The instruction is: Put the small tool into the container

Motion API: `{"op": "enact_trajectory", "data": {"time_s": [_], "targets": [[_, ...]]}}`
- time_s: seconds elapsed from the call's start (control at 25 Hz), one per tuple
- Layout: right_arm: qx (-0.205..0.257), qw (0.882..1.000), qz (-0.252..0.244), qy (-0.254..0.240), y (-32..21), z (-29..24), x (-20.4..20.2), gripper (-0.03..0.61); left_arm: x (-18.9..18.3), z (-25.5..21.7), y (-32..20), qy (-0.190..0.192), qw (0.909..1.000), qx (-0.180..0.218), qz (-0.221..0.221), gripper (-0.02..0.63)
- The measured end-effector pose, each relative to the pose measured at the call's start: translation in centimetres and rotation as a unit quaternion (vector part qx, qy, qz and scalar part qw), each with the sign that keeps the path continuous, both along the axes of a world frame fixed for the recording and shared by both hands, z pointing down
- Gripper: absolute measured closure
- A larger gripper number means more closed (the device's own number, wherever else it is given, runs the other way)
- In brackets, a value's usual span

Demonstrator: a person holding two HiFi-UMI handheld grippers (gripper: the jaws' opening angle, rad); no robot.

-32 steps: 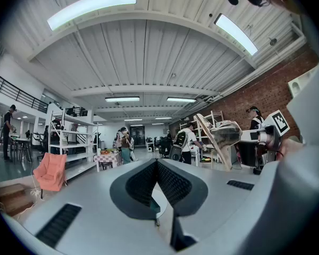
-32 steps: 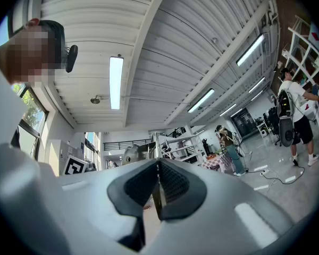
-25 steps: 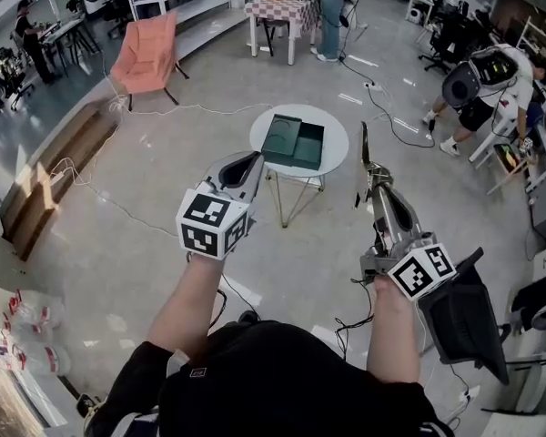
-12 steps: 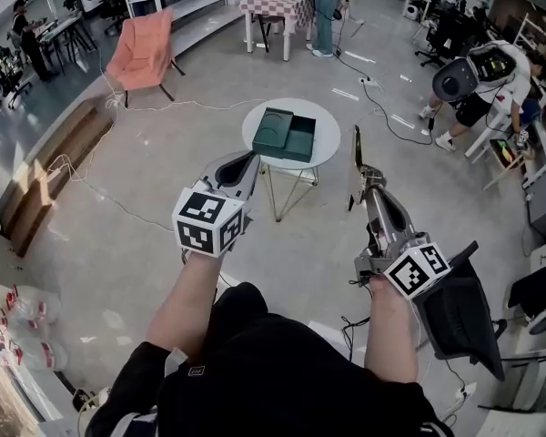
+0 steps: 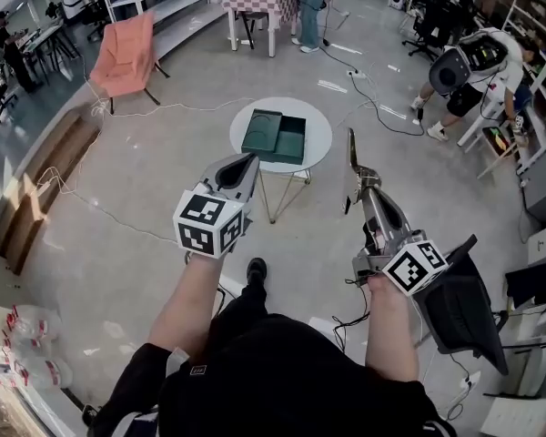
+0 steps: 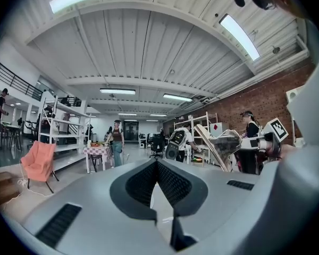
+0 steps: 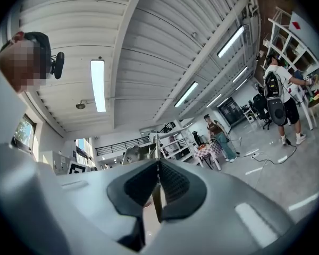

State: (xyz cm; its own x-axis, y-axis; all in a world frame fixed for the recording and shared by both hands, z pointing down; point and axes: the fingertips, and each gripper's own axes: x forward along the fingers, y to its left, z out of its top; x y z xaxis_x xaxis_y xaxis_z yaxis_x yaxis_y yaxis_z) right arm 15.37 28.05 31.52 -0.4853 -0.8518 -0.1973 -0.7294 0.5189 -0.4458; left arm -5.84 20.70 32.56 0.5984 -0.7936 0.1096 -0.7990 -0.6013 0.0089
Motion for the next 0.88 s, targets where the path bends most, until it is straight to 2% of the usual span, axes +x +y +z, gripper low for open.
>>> {"op": "enact_trajectory", "data": {"time_s": [0.2, 0.52, 0.72, 0.88], "targets": [[-0.019, 1.0, -0.01, 0.017, -5.3, 0.8, -1.5, 0.56, -1.4, 1.8, -5.3, 0.021, 0.9996, -0.018, -0.007, 0.609], [-0.046, 0.997, -0.026, 0.053, -17.0, 1.9, -6.1, 0.56, -6.7, 4.1, -15.4, 0.029, 0.9982, -0.045, -0.027, 0.609], [-0.062, 0.996, -0.014, 0.06, -22.9, 2.6, -7.9, 0.56, -8.3, 4.6, -21.4, 0.031, 0.998, -0.054, -0.015, 0.609], [-0.072, 0.995, -0.001, 0.066, -25.7, 3.3, -8.7, 0.56, -8.9, 4.6, -24.8, 0.029, 0.998, -0.056, -0.001, 0.609]]}}
